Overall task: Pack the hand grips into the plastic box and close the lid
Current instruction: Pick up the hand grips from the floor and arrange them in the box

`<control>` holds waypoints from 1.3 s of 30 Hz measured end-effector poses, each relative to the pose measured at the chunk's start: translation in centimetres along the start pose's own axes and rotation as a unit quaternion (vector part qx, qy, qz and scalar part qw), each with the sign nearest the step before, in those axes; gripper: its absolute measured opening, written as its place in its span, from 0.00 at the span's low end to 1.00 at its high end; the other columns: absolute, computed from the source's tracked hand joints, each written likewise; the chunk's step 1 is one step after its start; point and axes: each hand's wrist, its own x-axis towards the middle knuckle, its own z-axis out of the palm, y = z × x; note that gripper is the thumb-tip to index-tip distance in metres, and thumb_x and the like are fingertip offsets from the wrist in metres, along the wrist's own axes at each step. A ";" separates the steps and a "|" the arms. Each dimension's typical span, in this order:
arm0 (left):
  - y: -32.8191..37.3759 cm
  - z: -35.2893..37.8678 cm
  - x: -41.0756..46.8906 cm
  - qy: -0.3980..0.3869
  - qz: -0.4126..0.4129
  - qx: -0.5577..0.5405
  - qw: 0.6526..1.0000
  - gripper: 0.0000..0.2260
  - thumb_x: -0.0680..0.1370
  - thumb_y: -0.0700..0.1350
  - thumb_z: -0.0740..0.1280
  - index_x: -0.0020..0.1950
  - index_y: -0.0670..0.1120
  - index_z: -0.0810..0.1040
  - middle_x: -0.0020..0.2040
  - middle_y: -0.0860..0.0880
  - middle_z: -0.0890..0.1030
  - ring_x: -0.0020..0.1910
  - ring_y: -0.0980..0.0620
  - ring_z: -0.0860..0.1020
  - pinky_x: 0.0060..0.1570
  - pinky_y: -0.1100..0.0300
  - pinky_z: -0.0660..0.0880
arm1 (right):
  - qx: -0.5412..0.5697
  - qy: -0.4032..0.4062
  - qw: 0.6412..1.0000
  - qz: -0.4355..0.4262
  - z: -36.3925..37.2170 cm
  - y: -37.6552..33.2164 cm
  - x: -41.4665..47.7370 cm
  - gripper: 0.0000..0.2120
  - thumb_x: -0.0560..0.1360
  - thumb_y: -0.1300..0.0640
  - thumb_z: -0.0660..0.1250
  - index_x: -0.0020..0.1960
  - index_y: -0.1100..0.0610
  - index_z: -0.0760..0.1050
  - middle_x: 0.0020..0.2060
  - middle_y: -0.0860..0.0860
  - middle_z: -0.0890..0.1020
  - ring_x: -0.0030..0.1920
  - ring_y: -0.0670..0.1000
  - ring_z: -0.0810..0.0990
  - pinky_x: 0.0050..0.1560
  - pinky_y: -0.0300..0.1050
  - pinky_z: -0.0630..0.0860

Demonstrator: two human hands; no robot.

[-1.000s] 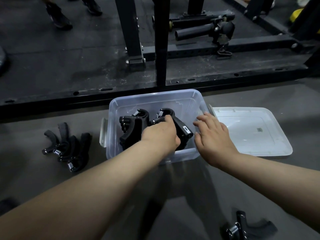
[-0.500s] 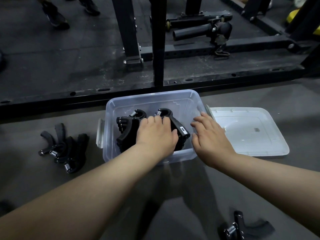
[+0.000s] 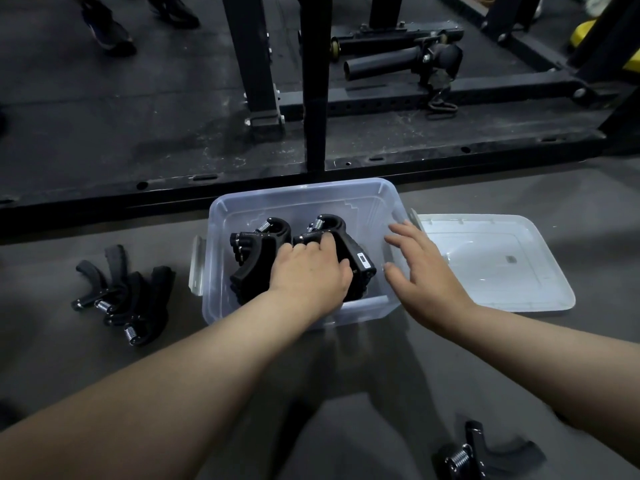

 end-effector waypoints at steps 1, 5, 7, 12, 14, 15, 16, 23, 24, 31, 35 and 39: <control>-0.1 0.1 0.0 0.002 -0.001 0.000 1.000 0.21 0.80 0.55 0.52 0.67 0.43 0.66 0.57 0.43 0.81 0.56 0.41 0.78 0.56 0.48 0.66 | 0.010 0.002 1.000 0.008 -0.1 0.0 0.0 0.23 0.79 0.54 0.60 0.73 0.56 0.66 0.75 0.46 0.62 0.76 0.43 0.53 0.70 0.34 0.48; 0.0 0.0 -0.2 0.021 -0.001 0.027 0.999 0.18 0.79 0.53 0.54 0.62 0.43 0.68 0.54 0.44 0.82 0.54 0.41 0.79 0.54 0.49 0.65 | -0.061 0.028 0.997 0.032 0.7 -0.6 0.1 0.24 0.79 0.55 0.57 0.74 0.60 0.64 0.76 0.52 0.61 0.77 0.50 0.52 0.76 0.43 0.48; 0.2 -0.2 -0.2 0.020 0.001 0.036 0.999 0.16 0.79 0.52 0.55 0.61 0.43 0.69 0.52 0.43 0.82 0.53 0.42 0.79 0.54 0.50 0.65 | -0.106 0.030 0.993 0.031 1.1 -0.9 0.2 0.25 0.80 0.54 0.56 0.74 0.61 0.63 0.76 0.54 0.61 0.78 0.52 0.51 0.77 0.47 0.47; 0.1 -0.3 -0.1 -0.003 -0.002 0.000 1.000 0.15 0.79 0.52 0.56 0.60 0.43 0.69 0.51 0.43 0.83 0.52 0.41 0.80 0.55 0.50 0.66 | -0.097 0.009 0.995 0.019 1.0 -0.6 0.1 0.24 0.80 0.54 0.56 0.74 0.62 0.63 0.75 0.54 0.61 0.78 0.52 0.48 0.76 0.44 0.44; 0.1 -0.4 -0.3 -0.006 0.004 0.000 1.000 0.18 0.81 0.55 0.54 0.60 0.43 0.70 0.51 0.42 0.83 0.53 0.41 0.80 0.55 0.49 0.66 | -0.109 0.005 0.994 0.015 0.9 -0.5 0.1 0.24 0.80 0.54 0.56 0.74 0.62 0.63 0.75 0.54 0.62 0.78 0.52 0.47 0.75 0.43 0.43; 0.0 -0.4 -0.4 -0.004 0.004 -0.007 1.000 0.19 0.81 0.55 0.52 0.60 0.43 0.70 0.51 0.42 0.83 0.53 0.40 0.79 0.55 0.49 0.66 | -0.117 0.002 0.993 0.013 1.0 -0.5 0.2 0.24 0.80 0.53 0.56 0.74 0.62 0.64 0.74 0.54 0.63 0.78 0.52 0.46 0.75 0.43 0.43; 0.0 -0.5 -0.6 0.000 -0.001 -0.018 1.000 0.19 0.81 0.55 0.51 0.60 0.43 0.70 0.52 0.42 0.82 0.53 0.40 0.79 0.54 0.48 0.66 | -0.123 -0.001 0.992 0.011 0.9 -0.5 0.2 0.24 0.80 0.53 0.56 0.73 0.62 0.64 0.74 0.54 0.63 0.78 0.52 0.46 0.75 0.43 0.42; -2.1 -0.1 -3.0 0.105 0.007 -0.031 0.994 0.21 0.77 0.53 0.48 0.57 0.46 0.76 0.52 0.46 0.75 0.51 0.44 0.73 0.54 0.50 0.67 | -0.116 -0.030 0.993 -0.014 0.3 -0.5 0.0 0.28 0.76 0.51 0.50 0.73 0.62 0.65 0.73 0.53 0.65 0.78 0.52 0.45 0.73 0.41 0.40; -2.4 -0.1 -3.4 0.105 0.010 -0.041 0.994 0.21 0.77 0.53 0.48 0.57 0.46 0.76 0.53 0.47 0.74 0.53 0.45 0.72 0.56 0.50 0.67 | -0.116 -0.030 0.993 -0.014 0.2 -0.5 -0.1 0.29 0.75 0.51 0.49 0.72 0.62 0.65 0.73 0.53 0.65 0.78 0.52 0.45 0.74 0.41 0.41; -5.7 0.1 -6.8 0.097 0.031 -0.059 0.993 0.21 0.78 0.52 0.52 0.65 0.45 0.73 0.65 0.47 0.71 0.67 0.46 0.68 0.67 0.53 0.63 | -0.128 -0.018 0.991 0.019 0.3 -1.4 -0.3 0.24 0.80 0.55 0.55 0.73 0.63 0.64 0.75 0.55 0.63 0.78 0.53 0.47 0.76 0.45 0.44; -8.2 1.4 -9.8 0.108 -0.005 -0.076 0.991 0.24 0.80 0.52 0.52 0.69 0.40 0.73 0.71 0.41 0.72 0.72 0.42 0.68 0.71 0.47 0.64 | -0.141 -0.020 0.989 0.036 0.6 -1.8 -1.4 0.24 0.81 0.53 0.53 0.73 0.63 0.64 0.75 0.57 0.61 0.78 0.54 0.48 0.77 0.47 0.44; -9.7 1.7 -12.3 0.082 -0.023 -0.102 0.991 0.27 0.81 0.53 0.49 0.73 0.38 0.68 0.75 0.40 0.66 0.76 0.42 0.62 0.74 0.45 0.61 | -0.157 -0.021 0.986 0.052 1.1 -2.3 -2.7 0.27 0.81 0.49 0.47 0.74 0.64 0.62 0.75 0.60 0.61 0.77 0.57 0.49 0.77 0.52 0.44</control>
